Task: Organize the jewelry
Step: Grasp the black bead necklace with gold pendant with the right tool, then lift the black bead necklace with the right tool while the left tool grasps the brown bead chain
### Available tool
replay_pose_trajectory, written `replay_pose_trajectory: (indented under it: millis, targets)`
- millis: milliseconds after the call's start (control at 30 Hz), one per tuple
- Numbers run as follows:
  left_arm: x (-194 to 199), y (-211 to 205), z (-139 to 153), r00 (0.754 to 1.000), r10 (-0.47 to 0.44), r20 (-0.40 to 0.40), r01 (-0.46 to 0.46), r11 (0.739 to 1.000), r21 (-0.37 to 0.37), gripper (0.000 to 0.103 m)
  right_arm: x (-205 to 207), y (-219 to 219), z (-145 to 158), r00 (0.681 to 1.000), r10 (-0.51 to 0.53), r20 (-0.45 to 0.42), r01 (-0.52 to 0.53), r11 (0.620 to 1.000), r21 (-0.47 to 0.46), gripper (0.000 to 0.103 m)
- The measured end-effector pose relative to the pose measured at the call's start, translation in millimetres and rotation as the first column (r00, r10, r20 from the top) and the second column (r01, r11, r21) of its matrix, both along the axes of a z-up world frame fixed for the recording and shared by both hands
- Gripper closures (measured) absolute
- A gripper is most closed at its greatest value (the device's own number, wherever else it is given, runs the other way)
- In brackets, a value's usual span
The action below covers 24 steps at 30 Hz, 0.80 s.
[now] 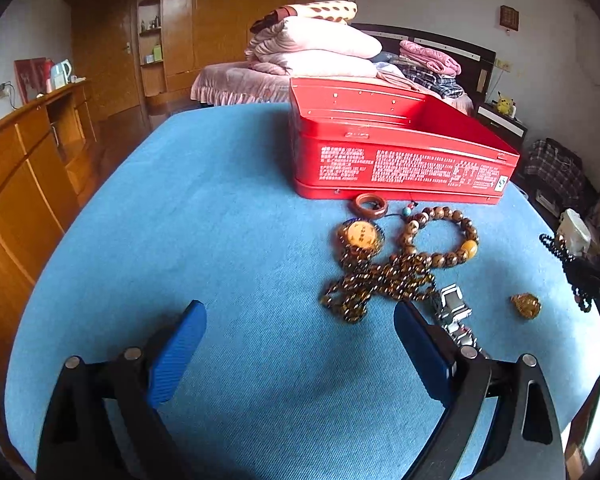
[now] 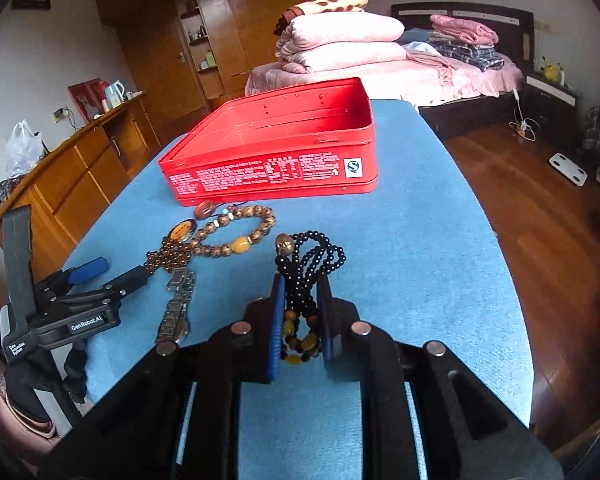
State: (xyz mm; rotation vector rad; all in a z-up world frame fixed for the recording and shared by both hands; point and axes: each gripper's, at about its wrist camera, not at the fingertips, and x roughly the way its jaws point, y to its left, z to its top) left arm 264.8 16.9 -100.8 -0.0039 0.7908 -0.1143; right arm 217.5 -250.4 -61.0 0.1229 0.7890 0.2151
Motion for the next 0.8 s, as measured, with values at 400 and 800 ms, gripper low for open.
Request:
replay_pose_trajectory:
  millis: [400, 800]
  targets:
    - [28.6, -6.1, -3.3, 0.995, -0.070, -0.078, 0.064, 0.995, -0.074, 0.016, 12.7, 6.9, -15.6, 0.999, 0.012, -0.030, -0.012, 1.000, 0.002, 0.088]
    - [35.7, -16.1, -2.5, 0.984, -0.167, -0.066, 0.156, 0.977, -0.146, 0.062, 20.9, 12.0, -29.0, 0.998, 0.023, -0.060, -0.022, 1.000, 0.011, 0.088]
